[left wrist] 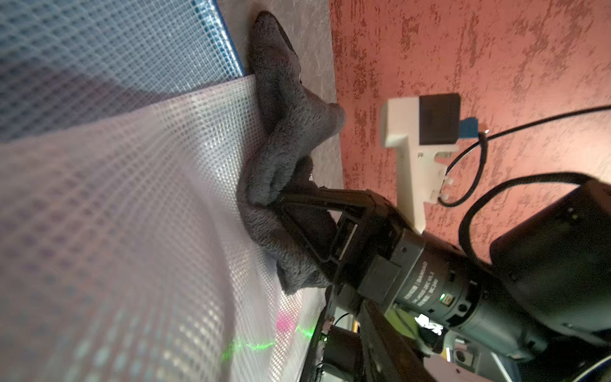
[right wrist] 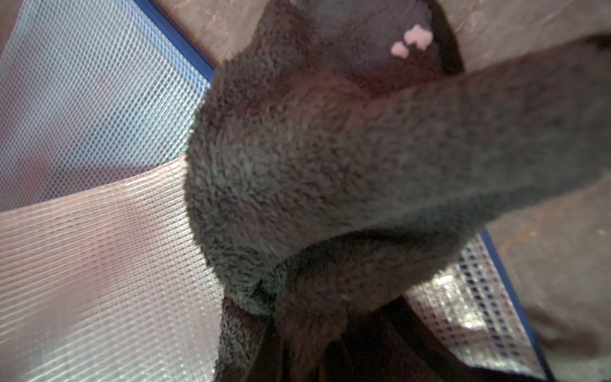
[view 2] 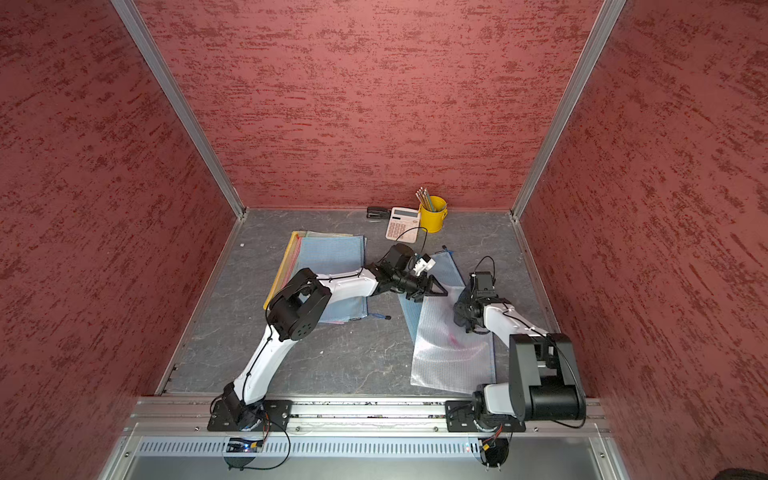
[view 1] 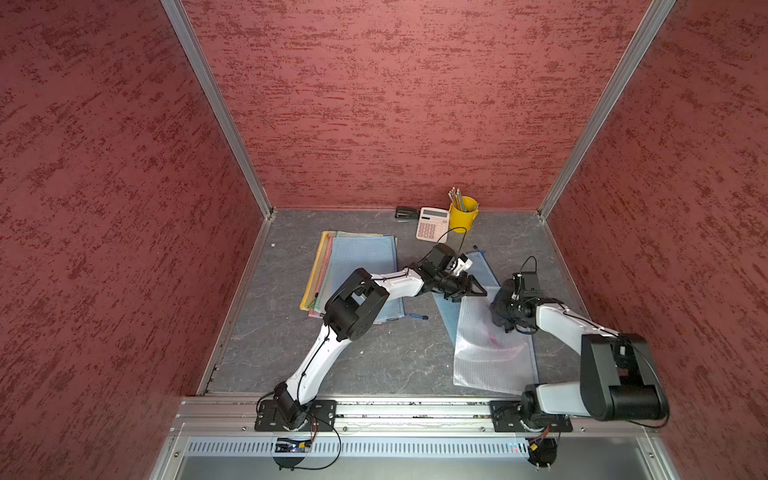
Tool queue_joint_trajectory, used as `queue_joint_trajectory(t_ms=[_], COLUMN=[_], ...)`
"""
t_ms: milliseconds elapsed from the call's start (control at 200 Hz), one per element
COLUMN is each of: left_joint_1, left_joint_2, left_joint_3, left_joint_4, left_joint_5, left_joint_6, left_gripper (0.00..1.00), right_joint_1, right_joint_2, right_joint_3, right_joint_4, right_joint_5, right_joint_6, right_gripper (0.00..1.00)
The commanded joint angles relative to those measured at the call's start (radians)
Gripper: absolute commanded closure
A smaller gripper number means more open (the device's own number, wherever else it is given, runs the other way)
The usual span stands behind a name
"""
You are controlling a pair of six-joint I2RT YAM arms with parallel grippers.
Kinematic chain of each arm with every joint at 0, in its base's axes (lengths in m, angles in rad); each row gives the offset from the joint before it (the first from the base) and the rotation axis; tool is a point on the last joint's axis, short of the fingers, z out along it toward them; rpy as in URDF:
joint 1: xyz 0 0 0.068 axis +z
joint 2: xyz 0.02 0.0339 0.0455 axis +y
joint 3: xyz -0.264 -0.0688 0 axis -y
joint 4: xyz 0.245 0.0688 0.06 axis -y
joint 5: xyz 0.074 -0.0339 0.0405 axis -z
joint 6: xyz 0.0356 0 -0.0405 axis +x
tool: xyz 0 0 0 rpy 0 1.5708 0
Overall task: Wipe the document bag
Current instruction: Move the document bag to the center of the board.
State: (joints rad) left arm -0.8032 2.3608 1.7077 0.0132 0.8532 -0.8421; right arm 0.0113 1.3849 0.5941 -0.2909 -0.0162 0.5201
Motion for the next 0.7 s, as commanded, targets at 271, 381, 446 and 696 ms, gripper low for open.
queue_joint_trajectory(t_ms=[271, 381, 446, 696], left_joint_1=[0.017, 0.020, 0.039, 0.151], left_joint_2=[-0.061, -0.143, -0.225, -0.400], left_joint_3=[0.076, 0.045, -0.030, -0.344], left_joint_4=[-0.294, -0.362, -0.362, -0.262], left_joint_5=[-0.053, -0.107, -0.134, -0.153], left_joint_6=[0.221, 0.265, 0.261, 0.203], left_gripper=[1.00, 1.00, 1.00, 1.00], right_joint_1=[0.006, 0.014, 0.039, 0.342], right_joint_2=[-0.080, -0.155, -0.190, -0.142], right_joint_3=[0.156, 0.311, 0.395, 0.478], right_joint_4=[-0.136, -0.215, -0.244, -0.265], right_joint_5=[0.072, 0.085, 0.050, 0.014], right_joint_6=[-0.078, -0.128, -0.155, -0.124], right_gripper=[1.00, 1.00, 1.00, 1.00])
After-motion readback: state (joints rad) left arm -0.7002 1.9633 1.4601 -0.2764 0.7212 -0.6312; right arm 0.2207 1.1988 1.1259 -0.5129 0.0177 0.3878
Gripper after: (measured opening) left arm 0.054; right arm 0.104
